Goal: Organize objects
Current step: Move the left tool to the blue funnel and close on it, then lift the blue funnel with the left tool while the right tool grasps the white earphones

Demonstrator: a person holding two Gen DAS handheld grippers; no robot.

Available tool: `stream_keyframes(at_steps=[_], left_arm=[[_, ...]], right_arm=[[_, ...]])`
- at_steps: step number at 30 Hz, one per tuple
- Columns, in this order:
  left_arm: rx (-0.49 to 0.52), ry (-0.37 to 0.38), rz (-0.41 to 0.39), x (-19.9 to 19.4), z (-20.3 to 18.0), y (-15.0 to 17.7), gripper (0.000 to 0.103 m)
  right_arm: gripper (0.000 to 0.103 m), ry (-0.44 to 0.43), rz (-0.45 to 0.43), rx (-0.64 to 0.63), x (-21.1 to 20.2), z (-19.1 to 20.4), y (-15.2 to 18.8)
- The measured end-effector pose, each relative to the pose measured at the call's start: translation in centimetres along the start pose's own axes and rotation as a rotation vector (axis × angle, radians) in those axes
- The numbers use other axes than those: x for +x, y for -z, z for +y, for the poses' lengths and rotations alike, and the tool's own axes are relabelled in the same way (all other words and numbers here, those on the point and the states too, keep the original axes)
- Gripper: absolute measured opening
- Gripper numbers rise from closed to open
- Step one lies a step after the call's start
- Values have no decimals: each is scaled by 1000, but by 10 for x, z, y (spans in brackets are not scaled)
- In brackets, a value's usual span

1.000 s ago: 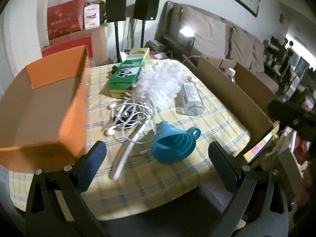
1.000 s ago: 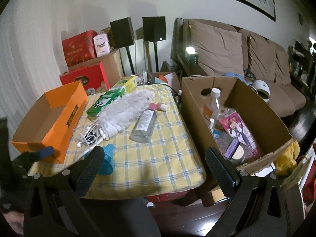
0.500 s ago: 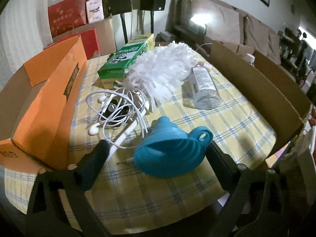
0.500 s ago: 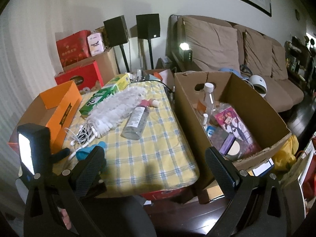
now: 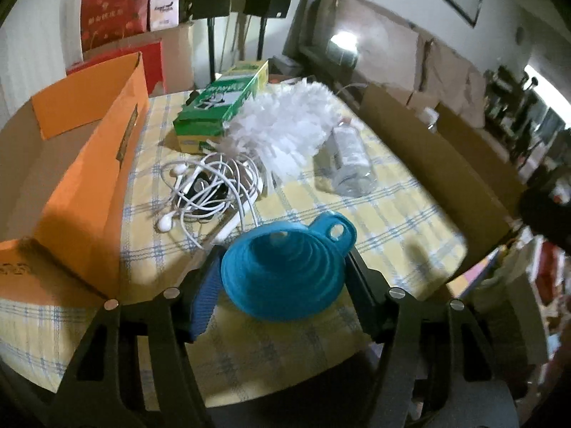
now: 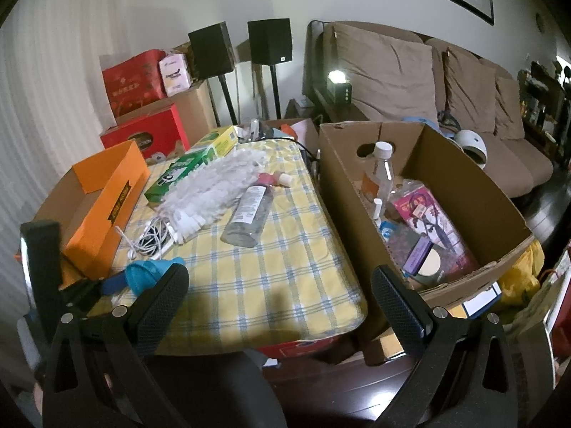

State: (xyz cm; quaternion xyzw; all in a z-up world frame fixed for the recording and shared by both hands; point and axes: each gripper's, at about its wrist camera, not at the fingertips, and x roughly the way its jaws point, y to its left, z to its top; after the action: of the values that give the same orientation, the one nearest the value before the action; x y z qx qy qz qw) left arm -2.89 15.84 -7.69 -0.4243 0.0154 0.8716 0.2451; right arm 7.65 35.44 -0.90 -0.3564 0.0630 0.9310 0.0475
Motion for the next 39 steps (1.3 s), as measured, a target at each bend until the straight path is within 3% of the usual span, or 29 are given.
stream_keyframes(at_steps=[11, 19, 29, 39], left_arm=[[-86, 141, -88, -74, 38, -15, 62], [-145, 122, -133, -106, 68, -22, 62], [-234, 90, -172, -131, 101, -18, 62], [-245, 65, -186, -143, 113, -11, 62]], right_arm=[[103, -32, 14, -25, 9, 14, 1], [103, -88, 21, -67, 22, 35, -3], [102, -222, 34, -124, 61, 81, -14], [76, -290, 113, -192, 115, 130, -12]])
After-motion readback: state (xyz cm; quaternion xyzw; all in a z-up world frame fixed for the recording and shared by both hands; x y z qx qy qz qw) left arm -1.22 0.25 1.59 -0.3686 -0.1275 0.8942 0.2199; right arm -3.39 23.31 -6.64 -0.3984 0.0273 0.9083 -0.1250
